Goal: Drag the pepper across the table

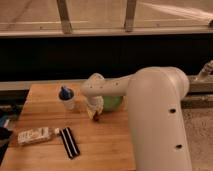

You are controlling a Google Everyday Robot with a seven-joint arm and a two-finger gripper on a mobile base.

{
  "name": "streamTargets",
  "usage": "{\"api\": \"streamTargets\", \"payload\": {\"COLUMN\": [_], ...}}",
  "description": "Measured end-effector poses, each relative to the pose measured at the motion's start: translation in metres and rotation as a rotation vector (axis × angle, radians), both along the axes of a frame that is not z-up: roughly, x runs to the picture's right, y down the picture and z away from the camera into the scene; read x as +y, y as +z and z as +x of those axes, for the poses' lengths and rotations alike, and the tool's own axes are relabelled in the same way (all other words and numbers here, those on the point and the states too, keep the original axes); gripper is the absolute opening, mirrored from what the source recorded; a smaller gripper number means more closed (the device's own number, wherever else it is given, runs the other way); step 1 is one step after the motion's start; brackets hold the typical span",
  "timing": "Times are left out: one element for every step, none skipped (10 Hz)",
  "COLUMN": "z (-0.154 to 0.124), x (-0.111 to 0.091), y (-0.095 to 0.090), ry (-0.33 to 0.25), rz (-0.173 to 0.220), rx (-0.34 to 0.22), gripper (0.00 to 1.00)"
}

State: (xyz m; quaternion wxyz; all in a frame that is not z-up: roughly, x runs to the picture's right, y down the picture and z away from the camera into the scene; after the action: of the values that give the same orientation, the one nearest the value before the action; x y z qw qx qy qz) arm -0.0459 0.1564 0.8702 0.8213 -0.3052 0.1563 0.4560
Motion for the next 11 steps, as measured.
{"api": "streamTargets", "payload": {"z": [0.015,0.026,0.042,0.051,0.066,0.083,0.103,0.119,0.138,0.146,0.149], "x": [0.004,0.008,0.016,0.021,0.025,0.028,0.028,0.027,0.024,0.02,0.02], "y": [-0.002,-0.003,-0.005,-0.006,-0.007,-0.007,-0.008,-0.008,-0.009,-0.011,-0.01], "ry": [0.008,0.012,0.02,0.023,0.033,0.048,0.069,0.086,0.12,0.148,0.151], "rz": [-0.01,-0.019,-0.038,-0.05,-0.063,-0.07,-0.073,-0.072,-0.07,-0.061,-0.059], "rx": [0.02,0.036,0.06,0.078,0.104,0.134,0.169,0.196,0.228,0.244,0.248], "gripper": [0.0,0.0,0.0,0.0,0.0,0.0,0.0,0.0,0.0,0.0,0.0]}}
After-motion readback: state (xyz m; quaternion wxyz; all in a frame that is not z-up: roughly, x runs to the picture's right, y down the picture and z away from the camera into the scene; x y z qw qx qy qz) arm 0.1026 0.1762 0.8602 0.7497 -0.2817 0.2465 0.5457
